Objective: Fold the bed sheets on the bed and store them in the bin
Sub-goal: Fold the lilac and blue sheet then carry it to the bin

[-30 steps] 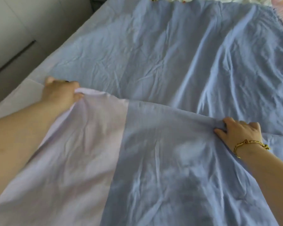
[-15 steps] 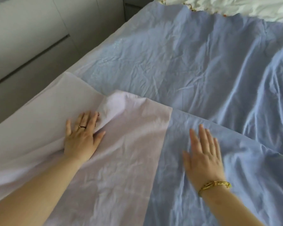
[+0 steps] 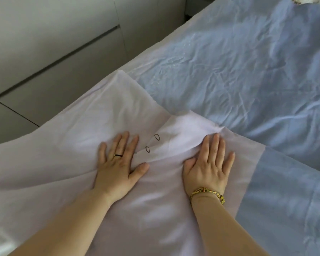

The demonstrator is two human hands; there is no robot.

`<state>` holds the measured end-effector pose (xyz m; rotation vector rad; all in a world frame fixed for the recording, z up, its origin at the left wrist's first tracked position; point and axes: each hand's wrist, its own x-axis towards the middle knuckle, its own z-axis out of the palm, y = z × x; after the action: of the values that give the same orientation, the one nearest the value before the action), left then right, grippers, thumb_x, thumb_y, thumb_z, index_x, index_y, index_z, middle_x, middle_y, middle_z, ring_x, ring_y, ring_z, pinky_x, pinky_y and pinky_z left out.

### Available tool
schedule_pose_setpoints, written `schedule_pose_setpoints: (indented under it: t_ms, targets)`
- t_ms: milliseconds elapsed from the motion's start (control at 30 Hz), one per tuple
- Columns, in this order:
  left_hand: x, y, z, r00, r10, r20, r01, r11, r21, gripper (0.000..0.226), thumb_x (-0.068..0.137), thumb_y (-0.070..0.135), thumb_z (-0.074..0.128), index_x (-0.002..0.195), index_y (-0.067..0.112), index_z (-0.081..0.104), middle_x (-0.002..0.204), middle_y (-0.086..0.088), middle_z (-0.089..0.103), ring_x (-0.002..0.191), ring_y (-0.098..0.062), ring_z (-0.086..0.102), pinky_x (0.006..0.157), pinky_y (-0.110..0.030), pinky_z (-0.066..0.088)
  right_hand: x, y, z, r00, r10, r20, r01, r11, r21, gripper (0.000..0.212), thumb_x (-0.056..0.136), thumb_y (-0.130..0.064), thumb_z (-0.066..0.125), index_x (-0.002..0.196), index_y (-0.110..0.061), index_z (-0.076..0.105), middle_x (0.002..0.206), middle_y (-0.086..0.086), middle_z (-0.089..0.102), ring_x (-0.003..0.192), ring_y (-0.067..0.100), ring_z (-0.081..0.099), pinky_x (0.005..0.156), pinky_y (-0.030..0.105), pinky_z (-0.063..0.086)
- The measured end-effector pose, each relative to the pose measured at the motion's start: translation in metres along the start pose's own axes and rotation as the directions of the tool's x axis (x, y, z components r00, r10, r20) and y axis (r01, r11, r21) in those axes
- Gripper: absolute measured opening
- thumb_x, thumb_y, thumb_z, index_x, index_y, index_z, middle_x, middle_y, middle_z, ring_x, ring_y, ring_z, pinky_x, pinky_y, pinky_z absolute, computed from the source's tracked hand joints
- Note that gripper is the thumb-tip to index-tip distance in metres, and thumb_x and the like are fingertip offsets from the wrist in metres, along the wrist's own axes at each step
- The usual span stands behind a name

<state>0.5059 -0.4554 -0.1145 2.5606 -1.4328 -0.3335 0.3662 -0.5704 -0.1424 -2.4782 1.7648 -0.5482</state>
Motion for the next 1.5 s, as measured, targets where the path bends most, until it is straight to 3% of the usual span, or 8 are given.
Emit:
schedule_pose_setpoints:
  t_ms: [100,200,433,633,900,1133,1333,1500]
  targets:
    - [0.004,-0.001,-0.003,0.995,0.01,-0.099,-0.018,0.996,-0.084,0.099,0.069,0.08,-0.015,0.143,0.027,0.023,0.151,-0.003,0.026,0.14,-0.015,0.02,0.107,-0.024,-0.008,-0.002,0.001,-0.003,1.0,-0.003,-0.015,0.003,1.0,0.014,0.06,0.072,-0.023,0.033,0.121,0.003,0.055,0.127,0.02,0.055,0.122,0.031,0.047,0.11,0.034,0.002]
    - [0.041,-0.013,-0.019,0.957,-0.012,-0.289,-0.052,0.975,-0.215,0.069,0.089,0.053,0.02,0.096,0.008,0.072,0.102,-0.017,0.066,0.096,-0.038,0.061,0.09,-0.039,0.033,-0.003,0.004,0.0,0.999,-0.002,-0.044,0.003,1.0,0.019,0.06,0.072,-0.024,0.033,0.126,0.0,0.048,0.129,0.02,0.054,0.124,0.026,0.032,0.112,0.033,-0.001]
    - [0.172,-0.039,-0.077,1.0,0.002,0.017,-0.002,1.0,-0.024,0.075,0.083,0.044,0.061,0.145,0.022,0.025,0.15,-0.007,0.027,0.138,-0.025,0.023,0.111,-0.036,0.01,-0.004,0.006,0.004,0.995,-0.015,-0.1,0.016,1.0,0.001,0.06,0.072,-0.024,0.032,0.129,-0.005,0.036,0.131,0.02,0.052,0.127,0.026,0.029,0.114,0.032,-0.001]
    - [0.185,-0.05,-0.069,0.999,0.03,0.022,-0.028,0.995,-0.1,0.027,0.088,0.044,0.053,0.08,0.018,0.052,0.073,-0.001,0.053,0.097,-0.033,0.05,0.073,-0.029,0.025,-0.004,0.005,0.005,0.995,-0.005,-0.1,0.004,1.0,-0.018,0.061,0.071,-0.025,0.032,0.129,-0.007,0.035,0.131,0.02,0.052,0.13,0.025,0.024,0.114,0.029,-0.003]
    - [0.225,-0.118,-0.112,0.983,-0.092,-0.16,0.109,0.988,0.106,0.03,0.093,0.036,0.049,0.094,0.007,0.057,0.103,-0.024,0.059,0.104,-0.038,0.05,0.09,-0.038,0.031,-0.004,0.005,0.004,0.997,-0.012,-0.08,0.008,0.999,-0.048,0.061,0.071,-0.025,0.032,0.13,-0.007,0.036,0.132,0.021,0.05,0.128,0.027,0.028,0.115,0.028,-0.003]
    - [0.2,-0.11,-0.068,0.941,-0.283,0.185,0.338,0.809,-0.481,0.059,0.097,0.035,0.039,0.148,0.018,0.015,0.152,-0.01,0.024,0.138,-0.026,0.026,0.11,-0.031,0.02,-0.003,0.003,0.003,0.998,-0.011,-0.06,0.01,1.0,-0.029,0.06,0.072,-0.024,0.032,0.129,-0.005,0.036,0.13,0.021,0.05,0.128,0.026,0.023,0.115,0.027,-0.004]
    - [0.109,-0.115,-0.066,0.982,-0.11,0.152,0.131,0.982,-0.139,0.061,0.094,0.053,0.019,0.148,0.024,0.015,0.156,-0.003,0.011,0.143,-0.021,0.013,0.114,-0.031,0.007,-0.002,-0.003,-0.002,1.0,0.004,-0.024,-0.004,1.0,-0.016,0.059,0.072,-0.024,0.031,0.128,-0.004,0.036,0.129,0.025,0.05,0.126,0.029,0.028,0.114,0.025,-0.006]
    - [0.011,-0.115,-0.046,0.994,0.086,0.067,-0.092,0.992,0.081,0.059,0.098,0.046,0.003,0.133,0.012,0.036,0.131,-0.018,0.053,0.125,-0.026,0.032,0.108,-0.033,0.009,-0.004,-0.005,-0.006,1.0,0.021,0.004,-0.021,1.0,-0.022,0.06,0.073,-0.025,0.031,0.128,-0.003,0.037,0.13,0.027,0.049,0.124,0.03,0.03,0.114,0.025,-0.007]
